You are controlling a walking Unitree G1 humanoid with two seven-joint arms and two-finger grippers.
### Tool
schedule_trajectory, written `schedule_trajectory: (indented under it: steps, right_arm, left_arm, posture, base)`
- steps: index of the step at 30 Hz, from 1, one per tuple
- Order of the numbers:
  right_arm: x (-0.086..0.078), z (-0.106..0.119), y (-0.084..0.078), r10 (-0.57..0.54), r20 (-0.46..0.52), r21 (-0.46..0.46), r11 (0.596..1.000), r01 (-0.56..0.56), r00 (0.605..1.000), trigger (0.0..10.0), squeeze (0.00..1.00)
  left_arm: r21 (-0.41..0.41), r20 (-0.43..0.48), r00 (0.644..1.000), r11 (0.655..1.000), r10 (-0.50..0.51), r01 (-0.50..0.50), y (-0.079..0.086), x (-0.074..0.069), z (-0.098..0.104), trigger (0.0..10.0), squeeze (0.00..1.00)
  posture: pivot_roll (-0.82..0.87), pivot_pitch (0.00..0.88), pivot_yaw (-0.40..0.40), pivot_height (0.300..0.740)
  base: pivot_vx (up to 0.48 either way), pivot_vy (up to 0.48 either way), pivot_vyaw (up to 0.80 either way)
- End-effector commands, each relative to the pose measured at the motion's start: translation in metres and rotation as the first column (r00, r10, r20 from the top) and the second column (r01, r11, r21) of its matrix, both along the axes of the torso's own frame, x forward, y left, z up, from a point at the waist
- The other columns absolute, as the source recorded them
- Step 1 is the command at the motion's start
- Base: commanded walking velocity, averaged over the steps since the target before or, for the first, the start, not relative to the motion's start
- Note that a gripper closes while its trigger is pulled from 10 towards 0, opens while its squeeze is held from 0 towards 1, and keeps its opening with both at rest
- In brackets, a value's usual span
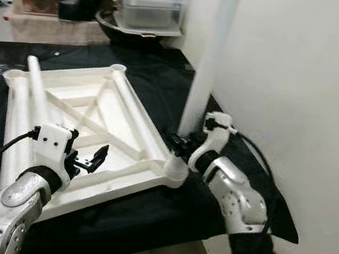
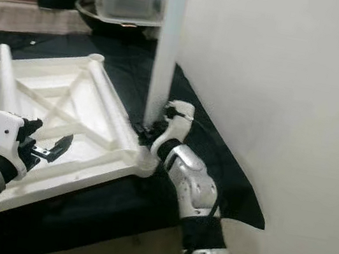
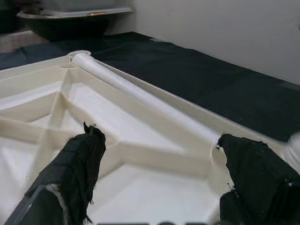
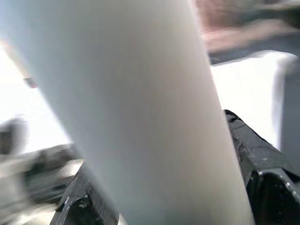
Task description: Building children table
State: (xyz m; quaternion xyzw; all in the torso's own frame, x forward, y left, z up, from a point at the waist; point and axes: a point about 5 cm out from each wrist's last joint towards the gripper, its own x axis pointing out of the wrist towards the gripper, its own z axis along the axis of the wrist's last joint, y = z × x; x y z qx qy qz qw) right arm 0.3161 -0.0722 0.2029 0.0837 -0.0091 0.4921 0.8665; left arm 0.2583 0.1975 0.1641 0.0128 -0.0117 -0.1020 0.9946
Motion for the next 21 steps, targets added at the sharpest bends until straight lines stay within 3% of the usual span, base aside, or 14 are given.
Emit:
schedule_trajectory:
  steps: [1, 2, 4, 6, 9, 10, 11, 12, 13, 16, 17, 18, 19, 21]
  right_arm:
    - [-0.020, 0.000, 0.020, 0.232, 0.038, -0.031, 0.972, -0.231, 0.972, 10.0, 0.00]
    - [-0.020, 0.000, 0.020, 0.232, 0.038, -0.031, 0.972, -0.231, 0.972, 10.0, 0.00]
    - [-0.025, -0.012, 0.022, 0.276, 0.027, -0.105, 0.956, -0.272, 0.961, 0.5, 0.00]
    - [-0.024, -0.018, 0.023, 0.263, 0.014, -0.126, 0.958, -0.259, 0.965, 0.0, 0.00]
    - [-0.014, -0.025, 0.023, 0.156, 0.018, -0.149, 0.977, -0.152, 0.988, 0.0, 0.00]
    - [0.004, -0.033, 0.020, -0.040, -0.017, -0.185, 0.982, 0.036, 0.999, 0.0, 0.00]
    - [0.021, -0.041, 0.012, -0.250, -0.068, -0.229, 0.946, 0.228, 0.966, 0.0, 0.00]
    - [0.021, -0.041, 0.012, -0.250, -0.068, -0.229, 0.946, 0.228, 0.966, 0.0, 0.00]
    - [0.036, -0.049, -0.004, -0.497, -0.112, -0.270, 0.848, 0.455, 0.860, 0.0, 0.00]
    - [0.036, -0.049, -0.004, -0.497, -0.112, -0.270, 0.848, 0.455, 0.860, 0.0, 0.00]
    - [0.042, -0.060, -0.020, -0.665, -0.174, -0.310, 0.737, 0.601, 0.726, 0.0, 0.00]
    - [0.042, -0.060, -0.020, -0.665, -0.174, -0.310, 0.737, 0.601, 0.726, 0.0, 0.00]
    - [0.035, -0.061, -0.016, -0.662, -0.150, -0.320, 0.735, 0.597, 0.734, 9.5, 0.00]
    - [0.020, -0.053, -0.001, -0.564, -0.104, -0.269, 0.809, 0.523, 0.819, 10.0, 0.00]
  left_arm:
    - [0.008, -0.017, 1.000, 1.000, 0.002, -0.001, 0.002, 0.001, -0.005, 10.0, 0.00]
    - [0.008, -0.017, 1.000, 1.000, 0.002, -0.001, 0.002, 0.001, -0.005, 10.0, 0.00]
    - [0.002, -0.007, 1.000, 1.000, 0.007, -0.007, 0.001, 0.003, -0.002, 10.0, 0.00]
    - [0.001, -0.006, 1.000, 1.000, 0.007, -0.007, 0.000, 0.003, -0.002, 10.0, 0.00]
    - [-0.001, -0.010, 1.000, 1.000, 0.012, -0.012, 0.000, -0.001, -0.003, 10.0, 0.00]
    - [-0.001, -0.011, 1.000, 1.000, 0.015, -0.015, 0.001, -0.002, -0.004, 10.0, 0.00]
    - [0.000, -0.012, 1.000, 1.000, 0.015, -0.016, 0.001, -0.002, -0.003, 10.0, 0.00]
    - [0.000, -0.012, 1.000, 1.000, 0.015, -0.016, 0.001, -0.002, -0.003, 10.0, 0.00]
    - [0.003, -0.012, 1.000, 1.000, 0.014, -0.014, 0.001, -0.002, -0.004, 10.0, 0.00]
    - [0.003, -0.012, 1.000, 1.000, 0.014, -0.014, 0.001, -0.002, -0.004, 10.0, 0.00]
    - [0.006, -0.012, 1.000, 1.000, 0.013, -0.013, 0.001, -0.001, -0.004, 10.0, 0.00]
    - [0.006, -0.012, 1.000, 1.000, 0.013, -0.013, 0.001, -0.001, -0.004, 10.0, 0.00]
    - [0.005, -0.011, 1.000, 1.000, 0.003, -0.003, -0.001, 0.000, -0.003, 10.0, 0.00]
    - [0.004, -0.011, 1.000, 1.000, -0.009, 0.009, -0.003, 0.000, -0.003, 10.0, 0.00]
  posture:
    - [0.03, 0.000, -0.052, 0.740]
    - [0.03, 0.000, -0.052, 0.740]
    - [0.04, 0.000, -0.058, 0.740]
    - [0.04, 0.000, -0.066, 0.740]
    - [0.05, 0.000, -0.069, 0.740]
    - [0.05, 0.000, -0.065, 0.740]
    - [0.05, 0.000, -0.064, 0.740]
    - [0.05, 0.000, -0.064, 0.740]
    - [0.05, 0.000, -0.063, 0.740]
    - [0.05, 0.000, -0.063, 0.740]
    - [0.05, 0.000, -0.056, 0.740]
    - [0.05, 0.000, -0.056, 0.740]
    - [0.04, 0.000, -0.049, 0.740]
    - [0.03, 0.000, -0.045, 0.740]
  base:
    - [0.000, 0.000, 0.00]
    - [0.000, 0.000, 0.00]
    - [0.000, 0.000, 0.00]
    - [0.000, 0.000, 0.00]
    - [0.000, 0.000, 0.00]
    - [0.000, 0.000, 0.00]
    - [0.000, 0.000, 0.00]
    - [0.000, 0.000, 0.00]
    - [0.000, 0.000, 0.00]
    - [0.000, 0.000, 0.00]
    - [0.000, 0.000, 0.00]
    - [0.000, 0.000, 0.00]
    - [0.000, 0.000, 0.00]
    - [0.000, 0.000, 0.00]
